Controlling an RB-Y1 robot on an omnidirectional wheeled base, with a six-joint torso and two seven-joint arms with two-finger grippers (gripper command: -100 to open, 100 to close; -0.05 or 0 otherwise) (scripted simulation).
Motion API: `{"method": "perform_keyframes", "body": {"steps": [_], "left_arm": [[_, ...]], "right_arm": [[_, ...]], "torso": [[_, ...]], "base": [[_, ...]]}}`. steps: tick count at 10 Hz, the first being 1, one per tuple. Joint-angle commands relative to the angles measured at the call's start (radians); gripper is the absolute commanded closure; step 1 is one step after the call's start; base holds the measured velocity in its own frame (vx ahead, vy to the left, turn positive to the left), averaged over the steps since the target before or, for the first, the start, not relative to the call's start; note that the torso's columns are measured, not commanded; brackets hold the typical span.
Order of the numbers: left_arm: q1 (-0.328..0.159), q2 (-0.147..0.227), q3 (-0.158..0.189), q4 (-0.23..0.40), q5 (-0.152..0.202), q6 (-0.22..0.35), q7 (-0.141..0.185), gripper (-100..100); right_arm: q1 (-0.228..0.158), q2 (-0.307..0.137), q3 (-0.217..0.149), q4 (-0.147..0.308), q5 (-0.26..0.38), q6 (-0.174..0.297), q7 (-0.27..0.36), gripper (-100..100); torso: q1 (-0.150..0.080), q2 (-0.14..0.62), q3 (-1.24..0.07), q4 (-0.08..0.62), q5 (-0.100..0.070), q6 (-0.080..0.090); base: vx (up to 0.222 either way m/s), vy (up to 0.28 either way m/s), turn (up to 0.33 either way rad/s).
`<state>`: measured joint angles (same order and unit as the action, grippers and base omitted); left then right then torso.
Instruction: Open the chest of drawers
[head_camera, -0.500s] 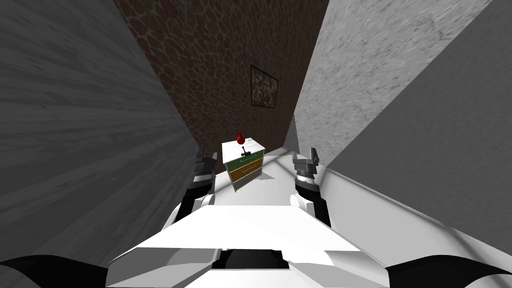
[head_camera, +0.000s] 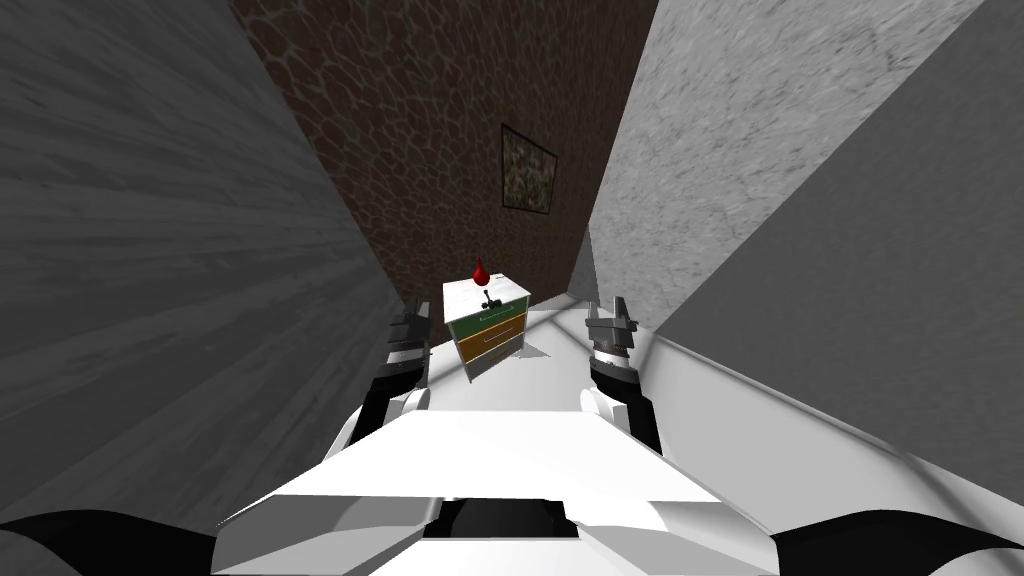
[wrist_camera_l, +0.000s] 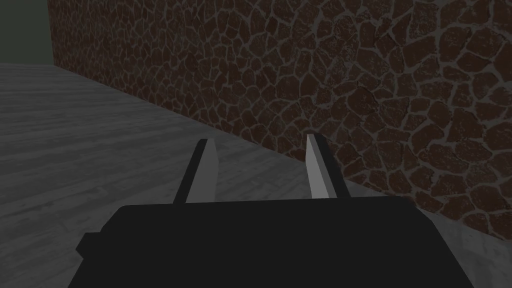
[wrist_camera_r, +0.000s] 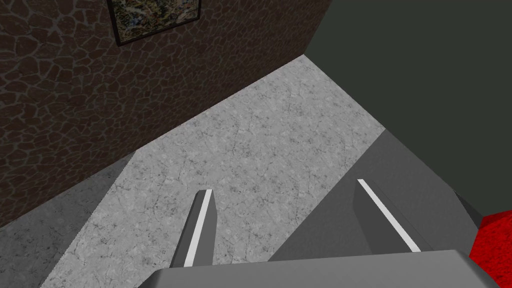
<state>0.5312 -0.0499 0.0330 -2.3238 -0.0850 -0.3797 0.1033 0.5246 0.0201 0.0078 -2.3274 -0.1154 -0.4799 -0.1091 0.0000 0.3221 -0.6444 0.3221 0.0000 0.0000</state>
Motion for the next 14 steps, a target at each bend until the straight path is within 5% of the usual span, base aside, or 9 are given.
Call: {"method": "perform_keyframes", "body": {"steps": [1,4,5,9,14], "left_arm": [[0.0,0.0,0.0,0.0,0.0,0.0,0.0,0],[0.0,0.0,0.0,0.0,0.0,0.0,0.0,0],[-0.004,0.048,0.002,0.011,0.003,-0.002,0.0,-100],[-0.024,0.158,0.013,0.07,0.018,-0.015,0.003,-100],[-0.063,0.218,0.035,0.187,0.048,-0.038,0.007,-100]], "right_arm": [[0.0,0.0,0.0,0.0,0.0,0.0,0.0,0],[0.0,0.0,0.0,0.0,0.0,0.0,0.0,0],[0.0,0.0,0.0,0.0,0.0,0.0,0.0,0],[0.0,0.0,0.0,0.0,0.0,0.0,0.0,0],[0.0,0.0,0.0,0.0,0.0,0.0,0.0,0]], "torso": [[0.0,0.074,-0.147,0.074,0.0,0.0],[0.0,0.296,-0.59,0.295,0.0,0.0],[0.0,0.369,-0.738,0.369,0.0,0.0],[0.0,0.414,-0.832,0.415,0.0,0.0],[-0.001,0.415,-0.832,0.416,0.0,0.0]], "base": [[0.0,0.0,0.0],[0.0,0.0,0.0],[0.02,-0.012,0.016],[0.043,-0.036,0.032],[0.079,-0.078,0.048]]}}
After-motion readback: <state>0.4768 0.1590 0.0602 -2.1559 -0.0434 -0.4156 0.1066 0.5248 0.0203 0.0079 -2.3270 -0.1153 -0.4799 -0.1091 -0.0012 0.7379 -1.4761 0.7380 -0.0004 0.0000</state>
